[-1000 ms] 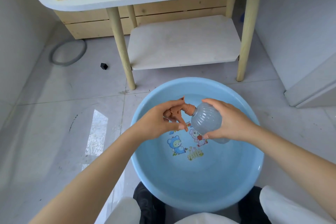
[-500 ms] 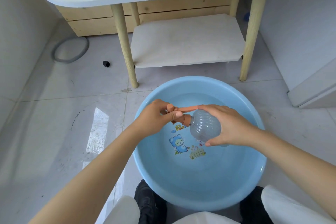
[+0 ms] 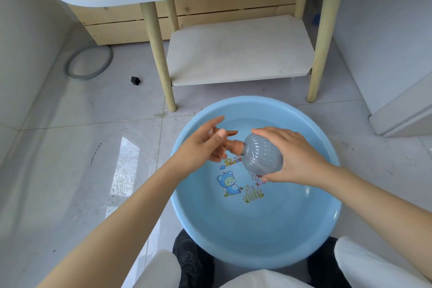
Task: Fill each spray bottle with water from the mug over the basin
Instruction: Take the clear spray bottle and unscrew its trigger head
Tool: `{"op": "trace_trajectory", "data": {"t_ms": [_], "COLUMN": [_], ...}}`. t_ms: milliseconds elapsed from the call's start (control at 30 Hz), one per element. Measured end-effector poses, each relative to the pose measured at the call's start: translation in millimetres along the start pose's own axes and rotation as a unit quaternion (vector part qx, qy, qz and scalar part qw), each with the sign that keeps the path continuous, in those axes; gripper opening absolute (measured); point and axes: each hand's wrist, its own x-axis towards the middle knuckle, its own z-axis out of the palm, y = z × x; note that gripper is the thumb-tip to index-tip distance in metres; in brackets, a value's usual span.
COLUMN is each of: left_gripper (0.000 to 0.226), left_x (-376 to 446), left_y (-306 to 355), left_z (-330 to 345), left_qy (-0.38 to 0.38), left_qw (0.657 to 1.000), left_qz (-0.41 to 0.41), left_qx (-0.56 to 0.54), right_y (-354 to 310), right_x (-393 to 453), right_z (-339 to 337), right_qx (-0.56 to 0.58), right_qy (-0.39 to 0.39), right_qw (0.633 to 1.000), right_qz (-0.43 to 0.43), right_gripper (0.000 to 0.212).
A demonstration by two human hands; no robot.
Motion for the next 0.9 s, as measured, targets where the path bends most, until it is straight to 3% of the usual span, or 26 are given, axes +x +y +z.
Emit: {"op": "trace_trajectory", "data": {"t_ms": [67, 133, 233, 300, 367, 467, 733, 900], "left_gripper": [0.043, 0.052, 0.036, 0.025, 0.032, 0.048, 0.016, 0.012], "left_x": [0, 1, 1, 1, 1, 0, -5, -9], "left_y": [-2, -5, -5, -3, -1, 0, 2, 0], "left_z": [-5, -6, -1, 1, 1, 0, 6, -8], "left_qy": [-0.068, -0.081, -0.028, 0.016, 0.050, 0.061, 0.093, 0.157], "left_qw": [0.995, 0.992, 0.993, 0.983, 0.969, 0.971, 0.980, 0.983], "left_qz": [0.024, 0.031, 0.007, 0.000, 0.011, 0.018, -0.012, -0.039], "left_qx": [0.063, 0.094, 0.113, 0.182, 0.240, 0.230, 0.174, 0.088], "right_y": [5, 8, 9, 8, 7, 7, 14, 33], "right_x": [-1, -3, -4, -5, -7, -7, -7, -9], "right_z": [-3, -3, -1, -1, -1, -2, 0, 1], "right_qx": [0.019, 0.028, 0.036, 0.031, 0.034, 0.054, 0.049, 0.090], "right_qy": [-0.012, -0.020, -0.015, -0.012, -0.009, 0.012, 0.007, 0.026], "right_qw": [1.000, 0.999, 0.999, 0.999, 0.999, 0.998, 0.998, 0.988], "right_qz": [0.018, 0.021, 0.021, 0.016, 0.013, 0.019, 0.037, 0.121], "right_gripper": [0.107, 0.107, 0.106, 0.105, 0.104, 0.104, 0.105, 0.106]}}
